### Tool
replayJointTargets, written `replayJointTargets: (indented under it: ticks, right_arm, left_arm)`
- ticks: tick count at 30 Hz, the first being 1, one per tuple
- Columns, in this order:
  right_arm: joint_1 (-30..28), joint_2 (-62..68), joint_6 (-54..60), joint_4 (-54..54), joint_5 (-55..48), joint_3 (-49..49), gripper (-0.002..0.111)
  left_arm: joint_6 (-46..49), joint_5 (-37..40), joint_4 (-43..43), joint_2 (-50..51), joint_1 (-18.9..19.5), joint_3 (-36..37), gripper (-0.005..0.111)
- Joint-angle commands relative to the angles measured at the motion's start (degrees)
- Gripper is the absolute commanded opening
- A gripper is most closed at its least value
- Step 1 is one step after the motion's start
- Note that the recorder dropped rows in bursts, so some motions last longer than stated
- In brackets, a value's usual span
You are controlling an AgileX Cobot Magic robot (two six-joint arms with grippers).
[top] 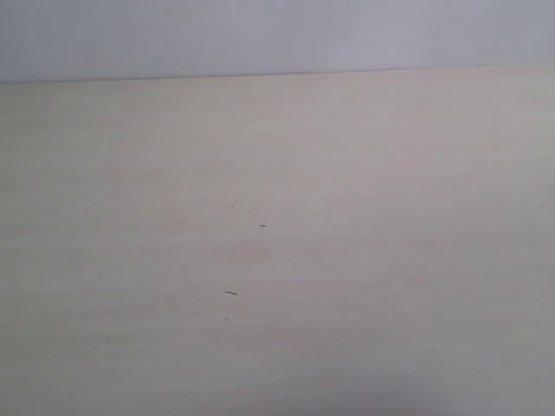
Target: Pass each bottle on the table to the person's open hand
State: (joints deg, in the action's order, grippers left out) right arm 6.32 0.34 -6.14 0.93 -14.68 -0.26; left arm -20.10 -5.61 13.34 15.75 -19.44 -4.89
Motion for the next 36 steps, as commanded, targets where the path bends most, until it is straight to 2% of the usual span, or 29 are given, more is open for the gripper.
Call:
replayJointTargets:
  ticks: [1,10,25,36]
  right_arm:
    - [-0.3,-0.34,0.07,-0.37,0.03,0.26,0.0]
    - [-0.3,-0.34,0.07,-0.6,0.02,0.26,0.0]
    - [-0.3,-0.34,0.07,-0.6,0.54,0.26,0.0]
    - [-0.3,-0.34,0.07,-0.6,0.54,0.26,0.0]
  left_arm:
    - [0.21,1.14,0.06,-5.94,5.22,0.18,0.0]
    - [0.34,13.95,1.47,-15.75,10.95,0.18,0.0]
    - [0.37,23.52,2.99,-15.75,10.96,0.18,0.0]
    - [-0.69,27.24,2.52,-15.75,10.96,0.73,0.0]
